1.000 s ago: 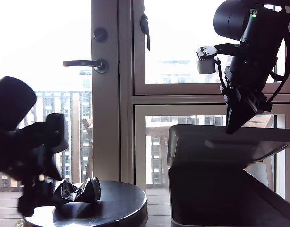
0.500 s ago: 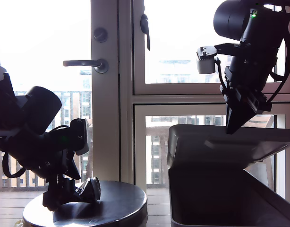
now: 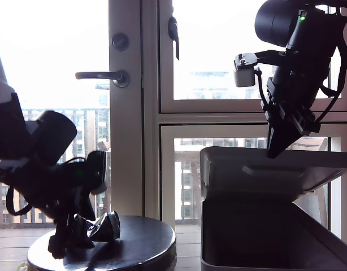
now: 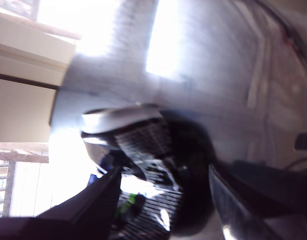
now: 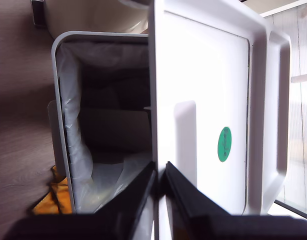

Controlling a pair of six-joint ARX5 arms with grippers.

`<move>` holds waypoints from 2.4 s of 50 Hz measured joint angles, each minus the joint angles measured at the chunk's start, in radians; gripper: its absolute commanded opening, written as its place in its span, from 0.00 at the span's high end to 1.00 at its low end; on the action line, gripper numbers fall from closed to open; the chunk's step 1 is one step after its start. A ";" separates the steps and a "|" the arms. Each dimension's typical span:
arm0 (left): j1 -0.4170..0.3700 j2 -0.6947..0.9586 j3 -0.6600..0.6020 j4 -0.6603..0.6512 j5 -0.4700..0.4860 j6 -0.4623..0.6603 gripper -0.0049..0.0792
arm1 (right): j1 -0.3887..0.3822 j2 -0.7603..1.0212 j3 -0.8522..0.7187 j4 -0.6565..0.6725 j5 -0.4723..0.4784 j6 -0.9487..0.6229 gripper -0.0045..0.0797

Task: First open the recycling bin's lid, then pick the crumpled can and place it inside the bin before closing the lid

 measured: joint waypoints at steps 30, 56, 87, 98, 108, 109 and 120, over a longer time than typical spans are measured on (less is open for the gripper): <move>0.031 0.036 0.085 0.019 -0.042 0.077 0.35 | 0.000 0.000 0.000 0.005 0.000 0.004 0.96; 0.053 0.100 0.124 0.004 -0.037 0.103 0.80 | 0.000 0.000 0.000 0.006 0.000 0.016 0.96; 0.017 0.053 0.138 0.004 -0.047 0.080 0.96 | 0.000 0.000 0.000 0.009 0.005 0.016 0.96; -0.044 -0.003 0.138 -0.020 -0.040 -0.008 0.96 | 0.000 0.000 0.000 0.014 0.006 0.016 0.96; -0.111 -0.054 0.138 -0.056 0.038 -0.142 0.96 | 0.000 0.000 0.000 0.014 0.007 0.016 0.96; -0.120 -0.056 0.138 -0.057 0.047 -0.158 0.96 | 0.000 0.000 0.000 0.014 0.007 0.016 0.96; -0.254 -0.058 0.138 -0.119 0.135 -0.261 0.96 | 0.000 0.000 0.000 0.014 0.008 0.016 0.96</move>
